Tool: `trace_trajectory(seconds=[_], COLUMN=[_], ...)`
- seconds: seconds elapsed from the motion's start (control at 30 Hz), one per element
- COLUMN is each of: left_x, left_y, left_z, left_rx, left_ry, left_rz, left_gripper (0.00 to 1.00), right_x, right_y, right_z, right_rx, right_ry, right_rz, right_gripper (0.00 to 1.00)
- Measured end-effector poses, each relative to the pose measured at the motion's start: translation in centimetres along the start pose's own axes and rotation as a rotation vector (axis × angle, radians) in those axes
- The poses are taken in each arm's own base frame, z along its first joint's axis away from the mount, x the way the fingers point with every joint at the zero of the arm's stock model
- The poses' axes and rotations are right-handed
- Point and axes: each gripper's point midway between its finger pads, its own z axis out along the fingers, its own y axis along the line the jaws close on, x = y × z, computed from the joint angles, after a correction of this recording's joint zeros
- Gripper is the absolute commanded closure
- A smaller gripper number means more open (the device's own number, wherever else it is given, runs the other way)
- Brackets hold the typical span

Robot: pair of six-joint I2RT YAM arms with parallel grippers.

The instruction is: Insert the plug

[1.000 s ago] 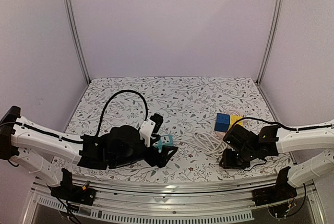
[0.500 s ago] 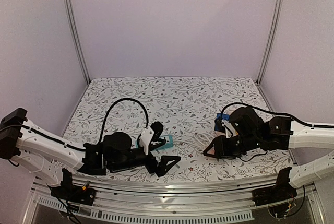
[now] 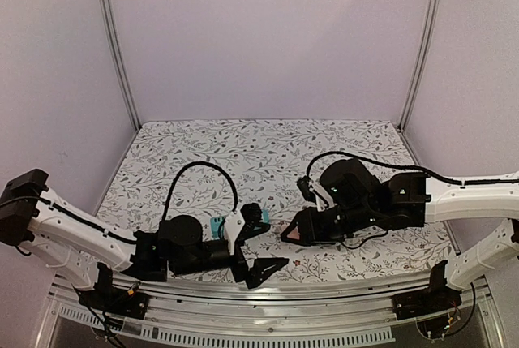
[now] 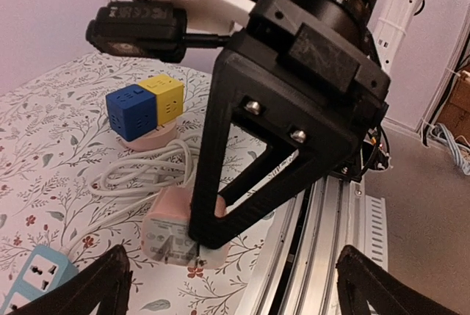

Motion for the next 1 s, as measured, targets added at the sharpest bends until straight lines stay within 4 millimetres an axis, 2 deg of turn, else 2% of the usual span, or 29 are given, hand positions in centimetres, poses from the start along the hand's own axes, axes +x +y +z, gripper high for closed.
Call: trace_trajectory(seconds=[0.3,0.6,0.77,1.0], left_x=[0.5,0.2,0.9,1.4], left_y=[-0.1,1.3,1.6,1.7], left_z=[0.0,-0.4,-0.1,0.1], left_rx=[-0.072,-0.166,-0.18,-0.189], left_ry=[-0.005,-0.027,-0.006,0.011], left_rz=[0.11,0.162,0.191,0.21], left_gripper=[0.13,0.28,0.39,0.48], right_x=[-0.3,0.3,0.5,0.7], right_y=[1.3,2.0,2.8,2.5], right_z=[0.8,1.1,1.5,1.6], right_rx=[-0.015,-0.024,-0.024,-0.002], right_ry=[0.0,0.027,0.04,0.054], right_rz=[0.007,0.01,0.0,0.001], right_gripper=[0.77,0.77,0.77,0.77])
